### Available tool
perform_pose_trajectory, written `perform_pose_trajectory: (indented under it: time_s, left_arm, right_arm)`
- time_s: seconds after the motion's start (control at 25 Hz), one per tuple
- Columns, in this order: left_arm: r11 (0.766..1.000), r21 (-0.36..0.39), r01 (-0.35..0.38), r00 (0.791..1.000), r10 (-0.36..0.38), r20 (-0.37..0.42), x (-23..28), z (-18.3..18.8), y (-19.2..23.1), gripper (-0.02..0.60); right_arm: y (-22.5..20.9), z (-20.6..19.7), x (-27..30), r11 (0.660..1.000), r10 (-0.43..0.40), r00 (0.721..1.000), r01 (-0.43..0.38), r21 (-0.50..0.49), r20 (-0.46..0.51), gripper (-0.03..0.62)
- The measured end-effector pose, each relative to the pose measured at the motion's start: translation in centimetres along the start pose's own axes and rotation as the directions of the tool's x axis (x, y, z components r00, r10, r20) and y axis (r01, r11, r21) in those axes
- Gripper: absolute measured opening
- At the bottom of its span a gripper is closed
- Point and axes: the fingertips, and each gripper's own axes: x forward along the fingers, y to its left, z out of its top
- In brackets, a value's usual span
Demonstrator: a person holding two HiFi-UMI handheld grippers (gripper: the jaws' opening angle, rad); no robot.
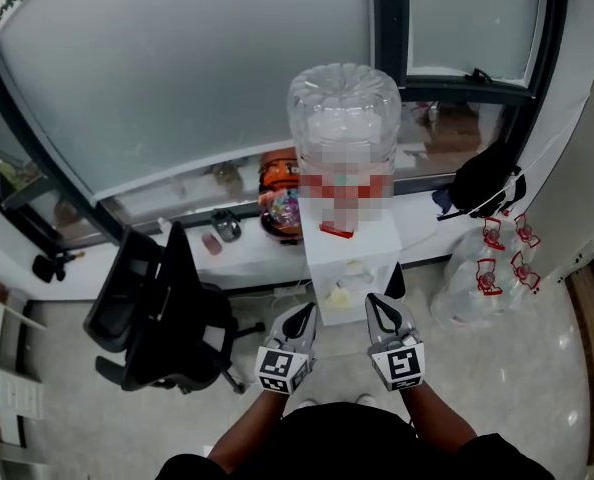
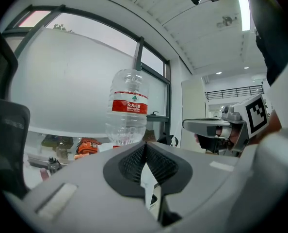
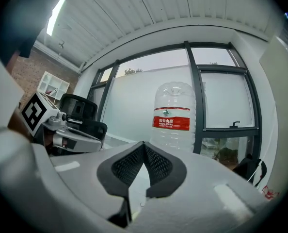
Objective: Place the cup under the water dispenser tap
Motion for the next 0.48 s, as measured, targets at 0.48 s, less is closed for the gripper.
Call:
perform_pose_trajectory:
  time_s: [0.48]
  left_arm:
    - [1.000, 0.016, -0.012, 1.000, 0.012, -0.001, -1.8, -0.1, 0.1, 0.014]
  right_arm:
    - [0.6, -0.7, -0.4, 0.999, -0.016, 1.000, 0.016, 0.033, -0.002, 0.002]
